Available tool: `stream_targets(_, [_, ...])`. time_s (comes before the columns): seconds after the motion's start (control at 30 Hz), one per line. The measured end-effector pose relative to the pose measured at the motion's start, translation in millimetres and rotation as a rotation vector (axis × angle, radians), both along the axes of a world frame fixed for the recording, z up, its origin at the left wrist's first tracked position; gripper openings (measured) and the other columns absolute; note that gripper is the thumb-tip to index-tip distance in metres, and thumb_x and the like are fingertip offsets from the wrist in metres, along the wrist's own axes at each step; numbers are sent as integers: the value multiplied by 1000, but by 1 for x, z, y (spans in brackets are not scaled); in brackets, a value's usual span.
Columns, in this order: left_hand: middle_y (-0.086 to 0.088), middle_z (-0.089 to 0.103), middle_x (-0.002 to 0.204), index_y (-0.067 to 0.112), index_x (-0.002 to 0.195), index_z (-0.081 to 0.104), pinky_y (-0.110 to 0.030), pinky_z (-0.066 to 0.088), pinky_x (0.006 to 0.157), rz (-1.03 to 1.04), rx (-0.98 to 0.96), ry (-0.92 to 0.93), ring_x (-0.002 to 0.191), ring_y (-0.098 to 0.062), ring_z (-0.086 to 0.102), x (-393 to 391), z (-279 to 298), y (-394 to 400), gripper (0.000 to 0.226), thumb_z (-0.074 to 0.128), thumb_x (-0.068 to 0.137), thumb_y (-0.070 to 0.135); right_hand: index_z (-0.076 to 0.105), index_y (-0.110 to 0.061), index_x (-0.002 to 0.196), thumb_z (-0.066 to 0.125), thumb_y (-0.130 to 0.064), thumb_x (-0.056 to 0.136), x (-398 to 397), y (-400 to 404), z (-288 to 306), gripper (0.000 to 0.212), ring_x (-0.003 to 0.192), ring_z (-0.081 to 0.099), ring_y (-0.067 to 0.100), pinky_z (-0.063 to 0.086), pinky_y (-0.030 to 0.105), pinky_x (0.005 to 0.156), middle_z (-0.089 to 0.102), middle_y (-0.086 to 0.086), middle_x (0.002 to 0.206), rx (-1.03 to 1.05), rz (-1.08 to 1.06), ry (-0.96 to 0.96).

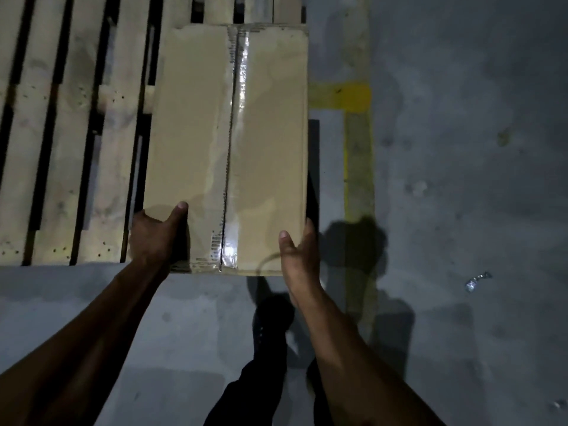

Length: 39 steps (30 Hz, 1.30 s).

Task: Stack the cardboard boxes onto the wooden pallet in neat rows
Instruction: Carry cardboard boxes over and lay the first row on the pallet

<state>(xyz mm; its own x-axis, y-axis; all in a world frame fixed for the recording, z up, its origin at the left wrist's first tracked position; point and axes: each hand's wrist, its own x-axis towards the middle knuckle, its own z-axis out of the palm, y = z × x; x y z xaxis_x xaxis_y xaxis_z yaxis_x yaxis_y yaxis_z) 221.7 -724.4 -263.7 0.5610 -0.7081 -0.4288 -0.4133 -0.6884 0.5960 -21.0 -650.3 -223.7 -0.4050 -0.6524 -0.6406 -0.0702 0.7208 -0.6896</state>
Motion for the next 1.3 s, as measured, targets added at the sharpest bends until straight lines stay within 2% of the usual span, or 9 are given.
stream_targets(0.2, [-8, 72, 99, 15, 104, 68, -51, 57, 86, 24, -14, -12, 92, -33, 69, 8, 4, 0, 101, 64, 43, 95, 17, -19, 159, 52, -25, 103, 6, -2, 1, 66, 145, 33, 24, 30, 30, 116, 28, 5, 162, 27, 18, -18])
stream_targets(0.3, [-15, 69, 92, 5, 97, 64, -46, 56, 81, -15, -11, -12, 86, -35, 67, -2, 5, 4, 81, 72, 62, 78, 14, -21, 160, 51, -26, 104, 6, -2, -4, 67, 145, 33, 24, 30, 28, 113, 27, 5, 163, 61, 38, -24])
stream_targets(0.4, [-11, 62, 97, 10, 97, 55, -46, 52, 87, -34, -4, -62, 92, -30, 60, -6, 5, 8, 61, 70, 76, 65, 15, -22, 160, 51, -26, 104, 5, -2, -4, 67, 143, 36, 25, 32, 29, 111, 29, 5, 162, 77, 33, -41])
stream_targets(0.57, [-15, 65, 120, 10, 126, 57, -53, 51, 94, -22, 14, -74, 110, -39, 60, 10, 5, 17, 103, 60, 59, 89, 15, -22, 160, 53, -26, 103, 17, 5, -6, 68, 142, 39, 26, 34, 31, 110, 33, 7, 160, 84, 45, -35])
stream_targets(0.77, [-14, 67, 114, 12, 122, 59, -53, 54, 89, -19, 63, -91, 103, -38, 63, 12, 6, 18, 108, 55, 53, 95, 16, -20, 160, 52, -26, 104, 20, 5, -6, 67, 142, 38, 27, 33, 28, 108, 32, 7, 160, 100, 60, -7])
stream_targets(0.93, [-13, 70, 89, 9, 96, 67, -46, 57, 80, -55, 5, -80, 83, -34, 67, 3, 8, 13, 72, 65, 70, 76, 17, -18, 160, 52, -24, 104, 16, 0, -5, 66, 143, 38, 25, 32, 30, 110, 31, 7, 161, 87, 55, 6])
stream_targets(1.03, [-11, 69, 99, 12, 107, 63, -49, 56, 84, -40, 29, -86, 91, -36, 66, -5, 9, 8, 80, 63, 66, 80, 14, -18, 161, 48, -26, 105, 7, -4, -4, 65, 146, 34, 25, 31, 30, 112, 25, 5, 164, 99, 76, -2])
stream_targets(1.17, [-6, 71, 98, 20, 107, 65, -57, 57, 82, -92, 61, -92, 91, -34, 68, -2, -12, 2, 98, 54, 51, 99, 23, -19, 159, 53, -21, 103, -2, 1, -10, 64, 142, 40, 26, 35, 37, 114, 37, 7, 158, 76, -9, 2])
stream_targets(1.3, [-1, 70, 110, 24, 119, 62, -57, 55, 87, -88, 70, -104, 100, -30, 67, -4, -23, 2, 104, 55, 48, 100, 24, -20, 159, 55, -23, 102, -8, 6, -13, 65, 138, 44, 30, 40, 39, 110, 40, 8, 157, 104, 1, 8])
